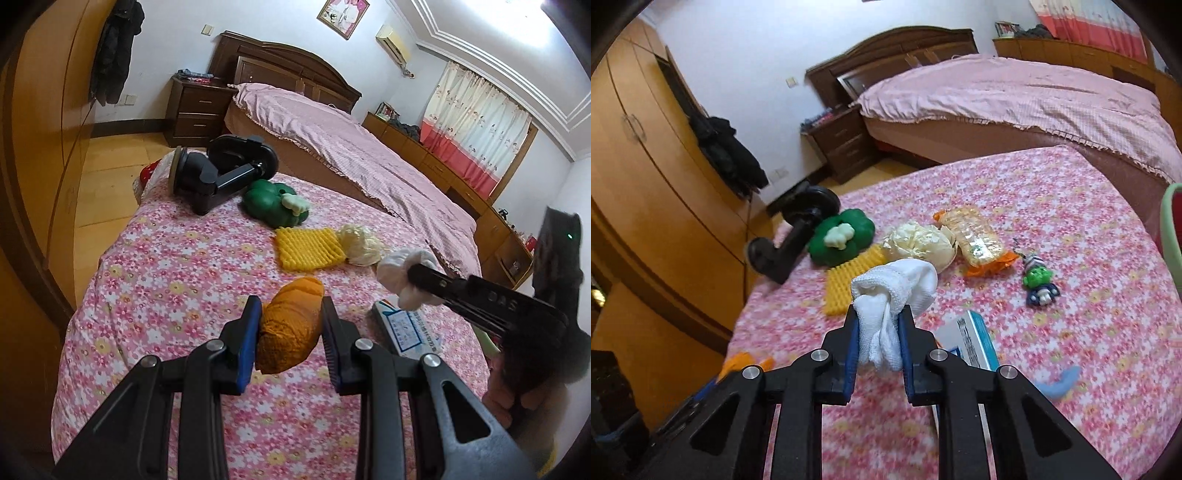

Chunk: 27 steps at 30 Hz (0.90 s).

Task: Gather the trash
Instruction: 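Carry the orange ball and white cloth over the red bucket with both tools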

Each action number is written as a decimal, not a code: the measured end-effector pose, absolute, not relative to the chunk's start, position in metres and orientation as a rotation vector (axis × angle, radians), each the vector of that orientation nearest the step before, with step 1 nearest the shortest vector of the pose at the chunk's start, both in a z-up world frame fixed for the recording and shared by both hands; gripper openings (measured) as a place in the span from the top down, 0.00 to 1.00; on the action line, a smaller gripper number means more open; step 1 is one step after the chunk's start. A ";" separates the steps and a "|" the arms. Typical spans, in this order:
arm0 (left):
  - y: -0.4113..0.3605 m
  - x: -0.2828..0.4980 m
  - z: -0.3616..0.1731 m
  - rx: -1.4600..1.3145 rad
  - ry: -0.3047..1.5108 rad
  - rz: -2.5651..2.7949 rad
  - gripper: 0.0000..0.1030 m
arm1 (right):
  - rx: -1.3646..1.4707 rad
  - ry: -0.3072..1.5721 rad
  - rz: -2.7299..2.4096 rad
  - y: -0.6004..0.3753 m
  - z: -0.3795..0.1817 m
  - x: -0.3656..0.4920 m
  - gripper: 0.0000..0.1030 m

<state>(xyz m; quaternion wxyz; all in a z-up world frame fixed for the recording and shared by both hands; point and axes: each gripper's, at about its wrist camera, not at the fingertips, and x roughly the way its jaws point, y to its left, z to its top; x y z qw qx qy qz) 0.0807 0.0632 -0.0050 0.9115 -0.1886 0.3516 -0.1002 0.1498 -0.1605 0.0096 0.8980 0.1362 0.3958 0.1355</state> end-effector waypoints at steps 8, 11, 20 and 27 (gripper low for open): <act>0.041 0.065 0.016 -0.362 0.695 -0.250 0.69 | 0.334 0.769 0.281 -0.185 0.028 0.107 0.81; 0.030 0.059 0.026 -0.348 0.682 -0.268 0.69 | 0.343 0.741 0.276 -0.196 0.037 0.090 0.81; -0.015 0.053 0.048 -0.335 0.694 -0.404 0.69 | 0.392 0.660 0.205 -0.248 0.055 0.052 0.81; -0.058 0.058 0.059 -0.305 0.706 -0.482 0.69 | 0.446 0.608 0.113 -0.298 0.060 0.033 0.81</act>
